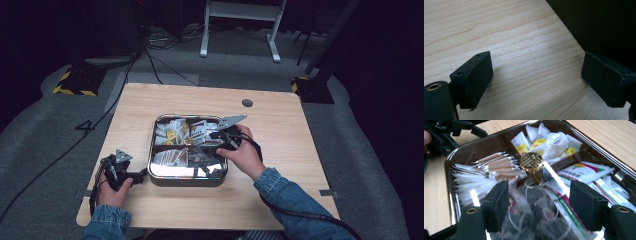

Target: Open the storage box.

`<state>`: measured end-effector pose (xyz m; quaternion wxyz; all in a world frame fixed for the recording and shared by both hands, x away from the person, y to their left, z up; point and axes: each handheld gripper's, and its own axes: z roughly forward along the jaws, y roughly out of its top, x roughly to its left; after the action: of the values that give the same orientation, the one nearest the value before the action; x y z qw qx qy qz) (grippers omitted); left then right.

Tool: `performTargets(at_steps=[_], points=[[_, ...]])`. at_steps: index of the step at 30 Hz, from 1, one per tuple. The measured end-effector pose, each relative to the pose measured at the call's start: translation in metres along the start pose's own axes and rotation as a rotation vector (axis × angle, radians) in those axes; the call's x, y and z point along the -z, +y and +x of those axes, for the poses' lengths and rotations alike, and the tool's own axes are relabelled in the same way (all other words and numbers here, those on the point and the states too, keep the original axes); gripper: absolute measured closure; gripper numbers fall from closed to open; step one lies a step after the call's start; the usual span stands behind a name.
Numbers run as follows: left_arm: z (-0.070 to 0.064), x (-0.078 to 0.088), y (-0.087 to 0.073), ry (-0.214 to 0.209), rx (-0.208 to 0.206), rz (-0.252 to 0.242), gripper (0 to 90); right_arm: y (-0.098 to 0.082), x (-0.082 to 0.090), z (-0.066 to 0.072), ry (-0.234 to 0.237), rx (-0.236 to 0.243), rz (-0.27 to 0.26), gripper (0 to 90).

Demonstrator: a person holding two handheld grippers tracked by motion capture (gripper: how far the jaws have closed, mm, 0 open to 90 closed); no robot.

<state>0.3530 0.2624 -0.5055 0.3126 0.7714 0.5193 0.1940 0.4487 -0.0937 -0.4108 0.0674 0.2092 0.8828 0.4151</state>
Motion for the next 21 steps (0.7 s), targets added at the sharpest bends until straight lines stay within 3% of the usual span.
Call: performTargets(at_steps=[2, 8, 13, 17, 21], points=[[0.0, 0.0, 0.0, 0.0, 0.002, 0.0, 10.8, 0.003, -0.004, 0.0, 0.002, 0.005, 0.003, 33.1], [-0.001, 0.001, -0.001, 0.002, 0.006, 0.002, 10.8, 0.016, -0.036, 0.002, 0.032, -0.004, 0.04, 40.3], [-0.001, 0.001, -0.001, 0.003, 0.008, 0.0, 10.7, 0.021, -0.052, 0.004, 0.041, 0.002, 0.038, 44.5], [-0.001, 0.001, -0.001, 0.002, 0.008, 0.0, 10.8, 0.021, -0.065, 0.003, 0.024, 0.017, 0.054, 50.0], [-0.001, 0.001, -0.001, 0.002, 0.008, 0.001, 10.7, 0.017, -0.07, 0.005, -0.006, 0.066, 0.015, 58.3]])
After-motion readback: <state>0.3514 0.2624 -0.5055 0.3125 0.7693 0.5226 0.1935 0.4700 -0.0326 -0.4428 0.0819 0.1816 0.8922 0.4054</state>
